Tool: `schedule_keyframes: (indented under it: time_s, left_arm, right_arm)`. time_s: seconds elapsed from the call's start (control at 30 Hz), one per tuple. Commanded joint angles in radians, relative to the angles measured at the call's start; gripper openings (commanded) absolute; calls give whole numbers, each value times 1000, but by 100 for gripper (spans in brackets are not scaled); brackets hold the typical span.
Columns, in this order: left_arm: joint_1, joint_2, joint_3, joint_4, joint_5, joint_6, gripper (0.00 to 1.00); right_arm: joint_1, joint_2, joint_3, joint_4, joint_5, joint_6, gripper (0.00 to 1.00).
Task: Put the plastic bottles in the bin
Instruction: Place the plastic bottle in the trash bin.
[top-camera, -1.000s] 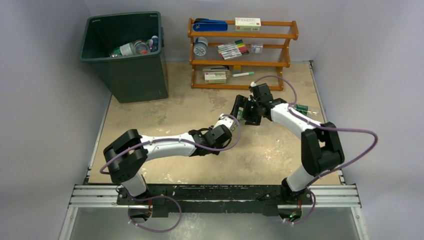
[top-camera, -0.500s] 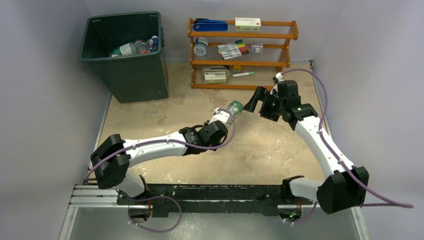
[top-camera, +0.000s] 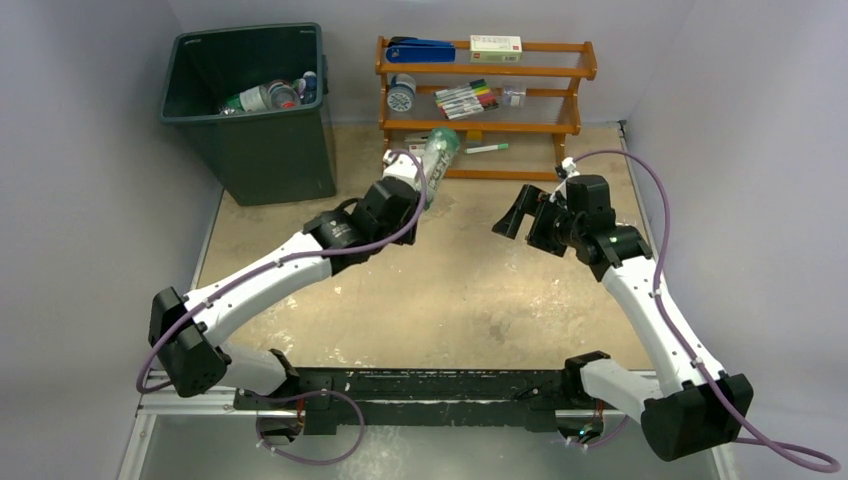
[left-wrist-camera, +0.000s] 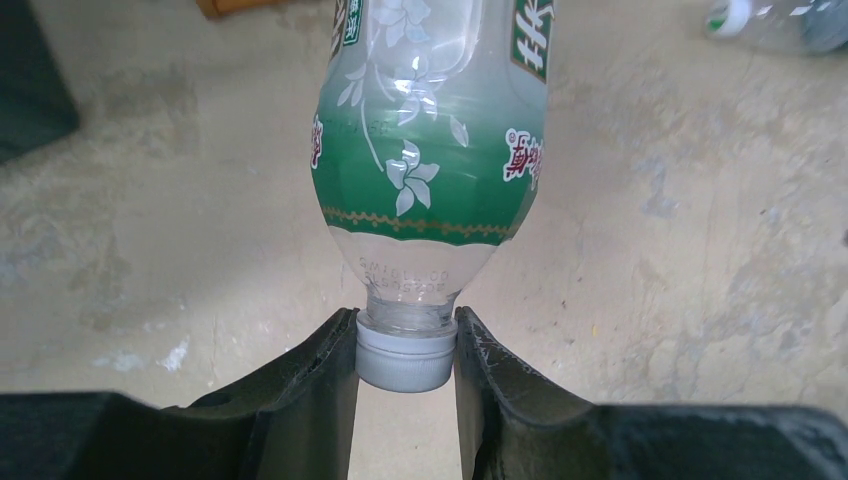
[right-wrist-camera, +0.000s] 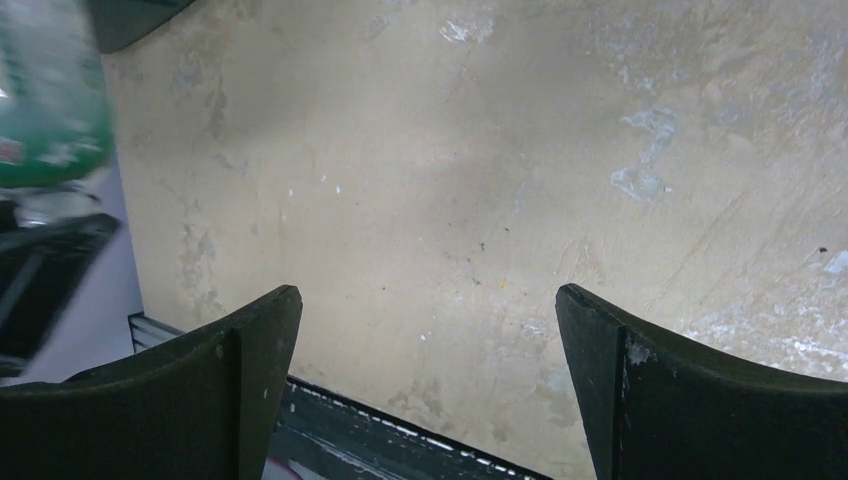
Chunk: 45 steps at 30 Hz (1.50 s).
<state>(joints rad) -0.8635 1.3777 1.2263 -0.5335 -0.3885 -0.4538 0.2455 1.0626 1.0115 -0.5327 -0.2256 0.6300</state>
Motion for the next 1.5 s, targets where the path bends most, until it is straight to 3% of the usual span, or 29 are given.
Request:
schedule_keyframes:
  time_s: [0.0, 0.13, 0.4, 0.63, 0.83, 1.03, 1.23, 1.47]
  left_arm:
    - [36, -35, 161, -59, 22, 58, 34]
    - [107, -34, 268, -97, 65, 82, 35]
    - [371, 46, 489, -141, 252, 112, 35]
    - [602, 148, 657, -111, 432, 36, 35]
    - [772, 203, 698, -33, 574, -91, 35]
    - [911, 211, 637, 96, 699, -234, 35]
    - [983, 209, 591, 141, 741, -326, 51]
    - [997, 175, 591, 87, 713, -328, 72]
  right_arm:
    - [-4, -20, -24, -7, 0, 8, 100]
    - [-5, -19, -30, -6, 2, 10, 100]
    - [-5, -17, -25, -15, 4, 7, 100]
    - [-4, -32, -31, -30, 8, 4, 100]
    - [-5, -42, -36, -39, 10, 1, 100]
    - [-5, -46, -36, -40, 6, -1, 100]
    - [-5, -49, -36, -36, 5, -3, 100]
    - [-5, -42, -74, -23, 7, -1, 100]
